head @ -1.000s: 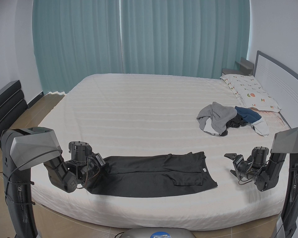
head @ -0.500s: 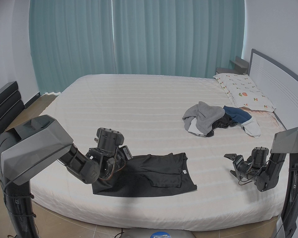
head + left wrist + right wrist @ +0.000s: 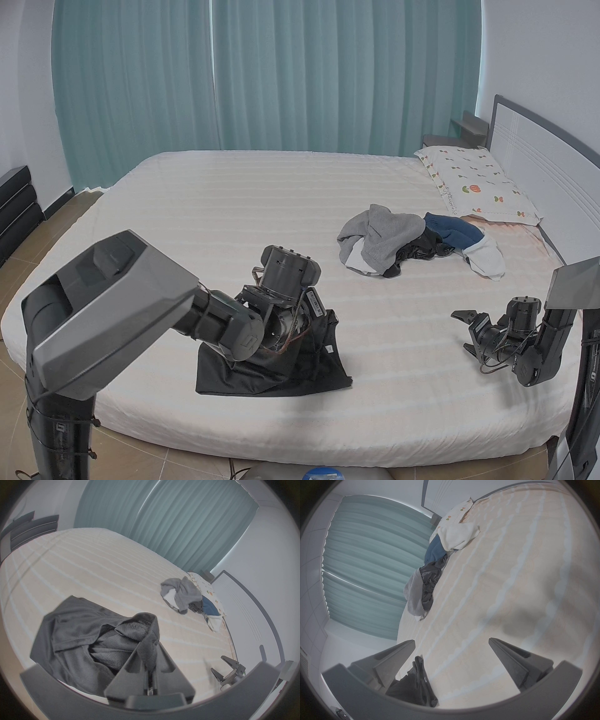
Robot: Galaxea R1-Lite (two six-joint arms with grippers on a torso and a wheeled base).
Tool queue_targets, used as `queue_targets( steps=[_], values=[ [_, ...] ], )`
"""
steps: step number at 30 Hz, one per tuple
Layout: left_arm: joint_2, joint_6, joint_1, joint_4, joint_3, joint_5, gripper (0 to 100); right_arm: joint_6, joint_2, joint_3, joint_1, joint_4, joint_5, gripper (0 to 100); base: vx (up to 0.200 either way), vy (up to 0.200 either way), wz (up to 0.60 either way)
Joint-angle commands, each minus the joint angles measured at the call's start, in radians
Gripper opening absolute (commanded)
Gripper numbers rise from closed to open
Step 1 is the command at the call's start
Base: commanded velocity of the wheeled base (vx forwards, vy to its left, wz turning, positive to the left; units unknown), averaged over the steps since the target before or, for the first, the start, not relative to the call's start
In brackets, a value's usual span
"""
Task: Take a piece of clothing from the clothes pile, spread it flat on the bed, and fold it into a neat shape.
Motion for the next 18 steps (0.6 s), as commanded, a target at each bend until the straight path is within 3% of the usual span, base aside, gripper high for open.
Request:
queue_targets(
  steps=[1, 4, 5, 18],
  values=[
    [0.093, -0.027, -0.018, -0.001, -0.056, 0.004, 0, -0.001, 0.002, 0.0, 0.004, 0.0, 0.0, 100, 0.0, 0.0, 0.0],
    [0.115, -0.041, -0.02, -0.007, -0.073, 0.035, 0, -0.003, 0.002, 0.0, 0.006, 0.0, 0.0, 100, 0.0, 0.0, 0.0],
    [0.122, -0.042, -0.02, -0.006, -0.084, 0.04, 100, -0.003, 0.002, 0.0, 0.006, 0.0, 0.0, 100, 0.0, 0.0, 0.0],
    [0.092, -0.101, 0.002, -0.007, -0.049, 0.04, 100, -0.004, 0.002, 0.002, 0.006, 0.0, 0.0, 100, 0.0, 0.0, 0.0]
  ],
)
